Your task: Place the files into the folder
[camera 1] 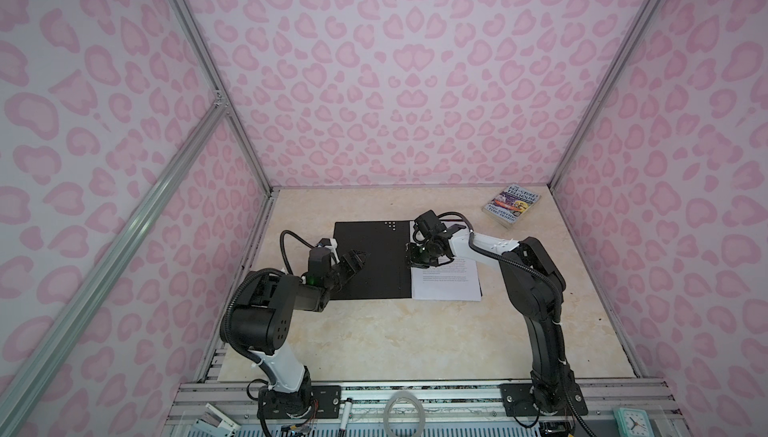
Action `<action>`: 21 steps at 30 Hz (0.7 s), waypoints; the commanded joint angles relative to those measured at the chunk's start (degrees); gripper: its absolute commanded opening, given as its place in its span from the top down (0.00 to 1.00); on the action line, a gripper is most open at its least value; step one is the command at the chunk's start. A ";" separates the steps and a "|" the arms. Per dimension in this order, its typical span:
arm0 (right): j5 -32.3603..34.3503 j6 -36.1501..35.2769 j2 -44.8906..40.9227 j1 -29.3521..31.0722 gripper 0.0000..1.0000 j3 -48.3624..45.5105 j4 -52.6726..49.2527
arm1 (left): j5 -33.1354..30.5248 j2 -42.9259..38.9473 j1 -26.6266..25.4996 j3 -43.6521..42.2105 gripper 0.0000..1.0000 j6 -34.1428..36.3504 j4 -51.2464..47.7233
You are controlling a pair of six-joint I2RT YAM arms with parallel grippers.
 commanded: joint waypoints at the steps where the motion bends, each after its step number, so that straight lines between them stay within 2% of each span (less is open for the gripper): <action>1: -3.45 0.34 0.20 0.00 0.82 -0.22 0.00 | 0.51 2.21 -0.41 -0.89 0.15 -1.99 -24.42; 9: -3.65 0.50 -1.27 -0.15 0.77 -0.24 1.69 | 0.70 2.25 -0.32 -0.66 0.15 -1.80 -24.51; 15: 6.84 -1.65 -3.05 -0.51 0.70 2.29 -5.54 | 1.46 0.90 -0.14 -0.16 0.15 -0.28 -24.97; 21: 10.31 -4.69 -3.60 -0.29 0.68 3.08 -7.89 | 4.84 0.43 -0.07 1.20 0.15 1.36 -24.05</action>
